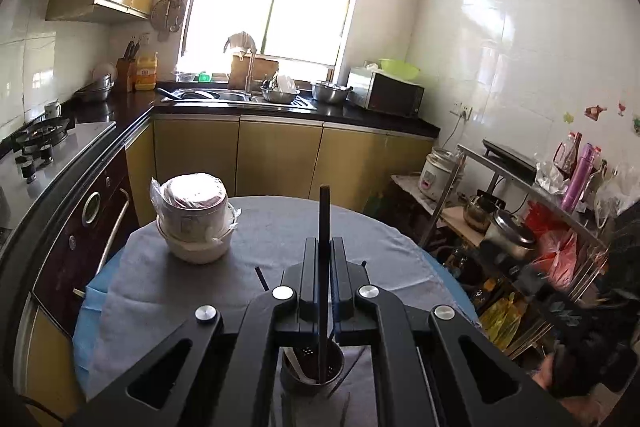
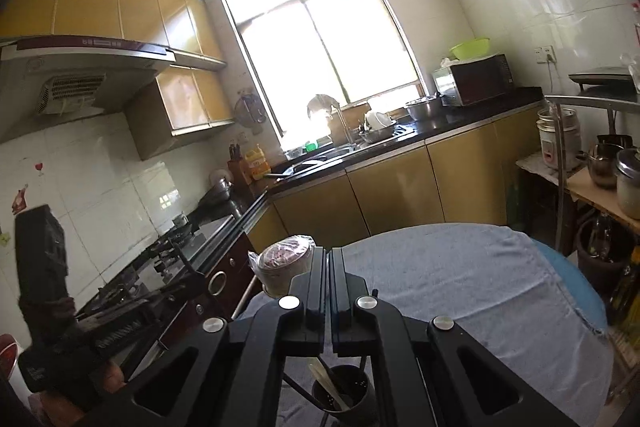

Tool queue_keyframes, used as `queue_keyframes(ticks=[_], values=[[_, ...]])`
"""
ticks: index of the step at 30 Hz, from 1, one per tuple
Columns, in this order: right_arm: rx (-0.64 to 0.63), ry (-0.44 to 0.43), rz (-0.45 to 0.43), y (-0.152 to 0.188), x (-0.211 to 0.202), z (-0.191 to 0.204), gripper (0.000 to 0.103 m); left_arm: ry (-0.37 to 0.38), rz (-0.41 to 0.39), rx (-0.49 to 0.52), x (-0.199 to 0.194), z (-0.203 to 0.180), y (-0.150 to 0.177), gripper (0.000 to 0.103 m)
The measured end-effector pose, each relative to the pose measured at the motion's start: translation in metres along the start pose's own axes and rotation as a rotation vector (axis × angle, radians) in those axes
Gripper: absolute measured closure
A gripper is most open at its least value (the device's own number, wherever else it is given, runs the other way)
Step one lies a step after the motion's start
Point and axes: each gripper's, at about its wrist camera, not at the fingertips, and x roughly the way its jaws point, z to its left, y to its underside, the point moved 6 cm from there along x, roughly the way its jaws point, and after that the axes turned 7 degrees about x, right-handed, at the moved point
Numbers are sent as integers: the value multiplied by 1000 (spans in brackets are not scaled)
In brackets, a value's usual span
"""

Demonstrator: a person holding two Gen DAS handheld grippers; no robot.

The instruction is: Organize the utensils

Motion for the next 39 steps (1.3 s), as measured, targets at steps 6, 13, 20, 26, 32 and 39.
queue_keyframes(ticks=[6, 13, 20, 26, 32, 39], values=[[227, 177, 310, 50, 55, -100, 84, 19, 24, -17, -4, 6, 22, 98], [366, 348, 527, 116, 135, -187, 79, 35, 47, -29, -14, 11, 43, 98], [404, 479, 577, 136, 211, -224, 79, 18, 7, -23, -32, 20, 49, 98], [382, 586, 606, 144, 241, -237, 78, 10, -5, -47, -33, 26, 54, 98], [170, 685, 633, 149, 256, -220, 82, -42, 5, -68, -35, 28, 63, 98], [263, 576, 559, 153, 225, -227, 94, -77, 39, -50, -53, 15, 80, 98]])
